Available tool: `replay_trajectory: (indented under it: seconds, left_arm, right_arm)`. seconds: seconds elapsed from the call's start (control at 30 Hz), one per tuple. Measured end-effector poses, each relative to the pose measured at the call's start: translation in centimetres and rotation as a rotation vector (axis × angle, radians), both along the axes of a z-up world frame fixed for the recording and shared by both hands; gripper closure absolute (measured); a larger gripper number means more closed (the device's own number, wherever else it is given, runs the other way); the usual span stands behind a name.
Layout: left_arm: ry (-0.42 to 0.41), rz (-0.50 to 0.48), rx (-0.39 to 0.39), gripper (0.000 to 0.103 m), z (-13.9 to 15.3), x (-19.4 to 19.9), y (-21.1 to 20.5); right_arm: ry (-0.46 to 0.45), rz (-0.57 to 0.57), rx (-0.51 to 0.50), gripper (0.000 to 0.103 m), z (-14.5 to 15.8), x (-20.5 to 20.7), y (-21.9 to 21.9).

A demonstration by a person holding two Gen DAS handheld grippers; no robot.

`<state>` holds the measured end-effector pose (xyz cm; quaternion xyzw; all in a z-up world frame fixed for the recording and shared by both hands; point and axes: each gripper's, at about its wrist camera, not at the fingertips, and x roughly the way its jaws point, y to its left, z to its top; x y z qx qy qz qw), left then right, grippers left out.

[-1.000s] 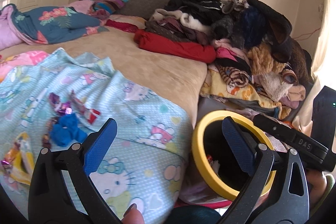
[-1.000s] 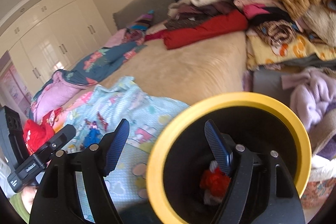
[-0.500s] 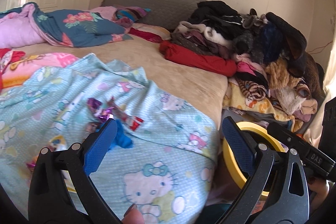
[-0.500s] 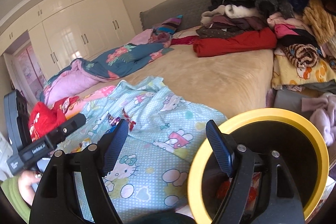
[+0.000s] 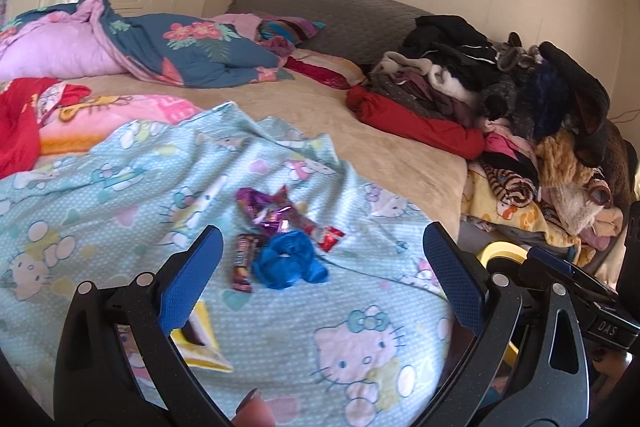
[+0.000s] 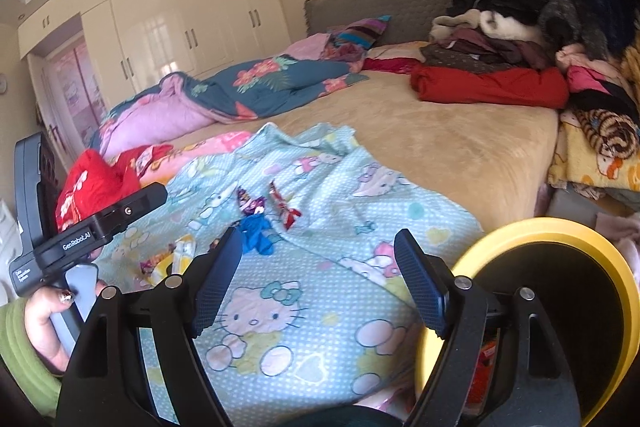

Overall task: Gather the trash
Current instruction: 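Move both tools back over the wrappers on the sheet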

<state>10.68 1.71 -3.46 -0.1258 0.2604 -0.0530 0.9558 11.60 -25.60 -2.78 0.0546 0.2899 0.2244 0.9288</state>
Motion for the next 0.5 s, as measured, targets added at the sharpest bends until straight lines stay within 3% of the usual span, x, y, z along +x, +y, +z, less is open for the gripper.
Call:
replay_trajectory:
  seconds: [0.5]
  left_arm:
    - [0.07, 0.087, -0.03, 0.011, -2.6, -1.3, 5.7]
  right_arm:
    - [0.112, 0.117, -0.018, 0.027, -2.5, 4.4, 7.8]
